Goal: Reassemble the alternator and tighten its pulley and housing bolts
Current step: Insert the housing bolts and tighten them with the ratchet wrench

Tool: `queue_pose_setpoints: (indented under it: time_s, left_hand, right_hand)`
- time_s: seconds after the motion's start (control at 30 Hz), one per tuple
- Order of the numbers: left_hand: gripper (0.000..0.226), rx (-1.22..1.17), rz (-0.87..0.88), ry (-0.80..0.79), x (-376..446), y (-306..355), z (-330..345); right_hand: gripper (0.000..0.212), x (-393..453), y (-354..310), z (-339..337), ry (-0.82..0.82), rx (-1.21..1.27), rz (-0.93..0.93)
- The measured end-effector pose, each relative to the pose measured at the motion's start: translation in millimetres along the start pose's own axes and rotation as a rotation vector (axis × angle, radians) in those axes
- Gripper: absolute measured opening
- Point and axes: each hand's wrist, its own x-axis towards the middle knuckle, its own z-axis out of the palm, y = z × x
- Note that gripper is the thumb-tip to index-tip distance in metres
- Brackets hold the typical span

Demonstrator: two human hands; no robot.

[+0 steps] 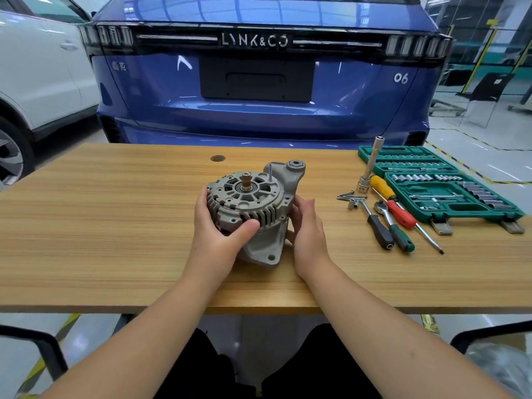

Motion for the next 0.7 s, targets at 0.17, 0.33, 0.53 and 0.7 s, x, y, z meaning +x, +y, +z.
queue_pose_setpoints:
  time_s: [0.17, 0.33, 0.53, 0.7]
  left_hand:
    - [0.127, 0.122, -0.049, -0.122, 21, -2, -18]
    - [0.124, 0.141, -0.046, -0.190, 28, -7, -27]
    - [0.147, 0.161, 0.024, -0.101, 12, -20, -10]
    - [0.141, 0.094, 0.017, 0.000, 7, -23, 5]
  right_hand:
    - [0.062, 28, -40, -10, -0.071, 0.054, 0.045]
    - [0.050, 56, -93, -5, -0.160, -0.002, 0.123]
    - [0.013, 52, -89, 16, 0.037, -0.214, 0.056]
    - [0.019, 48, -79, 27, 0.264, -0.160, 0.031]
